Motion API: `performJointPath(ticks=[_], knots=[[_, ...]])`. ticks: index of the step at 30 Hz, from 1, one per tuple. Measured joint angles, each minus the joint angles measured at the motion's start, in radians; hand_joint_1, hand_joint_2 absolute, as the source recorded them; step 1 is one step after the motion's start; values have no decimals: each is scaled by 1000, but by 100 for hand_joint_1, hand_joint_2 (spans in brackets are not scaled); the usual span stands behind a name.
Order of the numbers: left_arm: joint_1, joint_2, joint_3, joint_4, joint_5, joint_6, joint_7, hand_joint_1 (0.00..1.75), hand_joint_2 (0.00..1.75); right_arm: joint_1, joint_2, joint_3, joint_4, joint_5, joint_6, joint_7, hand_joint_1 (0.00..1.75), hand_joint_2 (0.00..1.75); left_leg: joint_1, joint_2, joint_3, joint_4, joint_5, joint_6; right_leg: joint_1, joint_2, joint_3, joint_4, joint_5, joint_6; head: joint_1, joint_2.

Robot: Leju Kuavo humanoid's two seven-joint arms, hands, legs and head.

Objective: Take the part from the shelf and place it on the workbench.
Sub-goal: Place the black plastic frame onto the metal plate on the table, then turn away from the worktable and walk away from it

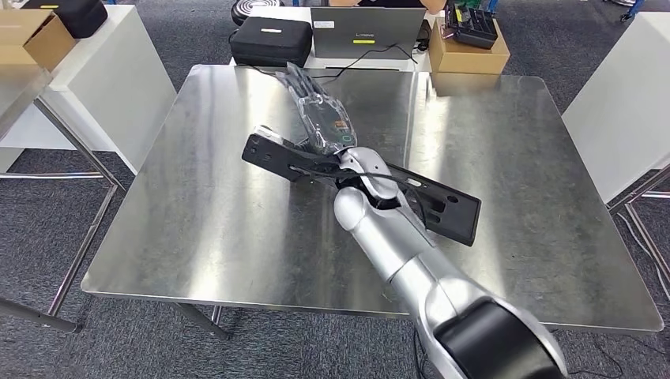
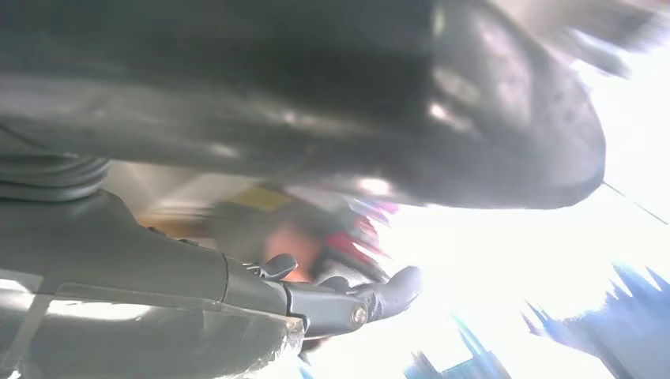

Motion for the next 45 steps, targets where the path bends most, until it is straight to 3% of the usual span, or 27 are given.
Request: performJointPath(ticks=[2,4,7,8,9,10,12,13,14,18,20,23,24,25,26,28,29,30,33,35,37,39,40,41,42,44,45], knots=[[0,-9,4,0,5,14,-4,0,0,121,-7,-21,-181,-83,-72,-138,0,0,3,0,12,-13,8,13,0,-1,8,-8,2,6,-1,0],[1,-17,7,1,4,30,7,0,0,240,-24,-31,-350,-120,-66,-191,0,0,11,3,32,-44,26,23,4,-3,1,17,-20,9,3,0],[3,-23,7,1,0,37,22,0,0,379,-59,-33,-525,-137,-53,-214,0,0,17,11,37,-57,35,24,-7,-7,-80,204,-107,10,13,0],[4,-24,7,1,-1,37,24,0,0,414,-68,-33,-566,-139,-50,-217,0,0,18,13,34,-55,35,22,-13,-7,-103,261,-127,16,13,0],[5,-26,7,1,-1,37,25,0,0,442,-76,-34,-599,-141,-48,-218,0,0,21,15,31,-51,34,20,-21,-8,-108,281,-131,27,13,0],[5,-27,7,1,-1,37,25,0,0,462,-82,-35,-625,-141,-46,-218,0,0,25,16,27,-44,32,15,-29,-10,-91,256,-120,41,13,0],[4,-28,7,1,-3,39,29,0,0,487,-90,-37,-670,-141,-44,-222,0,0,35,16,16,-21,23,-4,-44,-15,-12,123,-81,72,13,0],[4,-28,7,1,-5,42,34,0,0,500,-93,-37,-690,-141,-44,-227,0,0,37,14,8,-7,16,-15,-48,-15,21,67,-69,77,15,0],[3,-29,7,1,-8,48,40,0,0,517,-98,-38,-711,-141,-44,-233,0,0,37,12,1,6,11,-25,-49,-13,39,38,-64,74,15,0],[5,-37,7,1,-17,77,60,0,0,600,-117,-41,-791,-151,-41,-258,0,0,42,8,-13,22,5,-47,-42,-8,27,48,-61,34,8,0],[5,-41,7,2,-25,90,70,0,0,638,-128,-43,-827,-169,-30,-268,0,0,44,8,-38,81,-48,-48,-40,-9,17,47,-51,16,3,0],[7,-44,6,2,-52,106,98,0,0,701,-148,-48,-877,-187,-12,-281,0,0,38,8,-105,266,-167,-42,-26,-12,-6,48,-35,-6,-3,0],[10,-46,6,1,-66,107,108,0,0,722,-155,-49,-889,-189,-9,-284,0,0,35,8,-108,295,-179,-37,-20,-12,-16,48,-28,-11,-3,0],[13,-48,7,-1,-83,108,118,0,0,740,-162,-52,-899,-191,-6,-285,0,0,32,8,-93,286,-174,-29,-15,-13,-25,48,-21,-13,-3,0],[15,-51,7,-3,-99,109,126,0,0,757,-168,-55,-908,-193,-3,-286,0,0,27,8,-56,239,-155,-19,-11,-12,-34,48,-13,-14,-3,0],[14,-56,8,-8,-124,110,136,0,0,779,-178,-62,-924,-199,5,-286,0,0,13,7,35,104,-119,2,-4,-11,-47,48,5,-10,-2,0],[13,-60,9,-11,-135,110,138,0,0,786,-182,-67,-928,-202,10,-286,0,0,5,6,61,57,-107,8,-4,-11,-51,47,13,-6,-2,0],[11,-63,10,-13,-144,111,141,0,0,791,-185,-71,-932,-205,16,-286,0,0,-2,6,72,35,-102,11,-5,-11,-52,46,21,0,0,0],[13,-70,19,-17,-172,111,153,0,0,805,-195,-84,-934,-213,33,-287,0,0,-12,7,56,26,-68,23,-12,-12,-55,35,41,21,-1,0],[15,-74,25,-21,-189,112,161,0,0,812,-202,-95,-934,-216,41,-288,0,0,-7,13,35,15,-33,34,-11,-12,-76,72,-5,18,1,0],[15,-79,34,-27,-218,112,174,0,0,815,-209,-103,-933,-217,50,-289,0,0,-4,17,6,12,-5,40,-13,-12,-107,188,-105,8,5,0],[16,-86,52,-36,-274,112,193,0,0,819,-214,-111,-928,-218,63,-291,0,0,-4,21,-23,13,18,39,-15,-12,-115,305,-162,16,6,0],[15,-90,64,-42,-308,112,201,0,0,821,-216,-116,-924,-218,70,-292,0,0,-4,22,-36,14,29,38,-16,-13,-98,324,-163,27,7,0],[15,-94,79,-47,-348,112,207,0,0,823,-218,-120,-919,-219,75,-294,0,0,-4,22,-49,15,40,35,-17,-13,-62,306,-150,38,7,0],[13,-97,97,-52,-385,111,210,0,0,823,-219,-125,-915,-219,79,-295,0,0,-4,22,-58,17,50,32,-19,-13,-8,250,-135,46,7,0],[8,-104,140,-59,-440,111,210,0,0,821,-219,-131,-905,-220,85,-298,0,0,-7,21,-76,22,66,22,-18,-14,111,95,-135,44,5,0],[4,-107,162,-61,-452,111,207,0,0,820,-218,-135,-899,-220,86,-299,0,0,-7,21,-80,25,74,16,-16,-14,146,39,-143,37,5,0]])
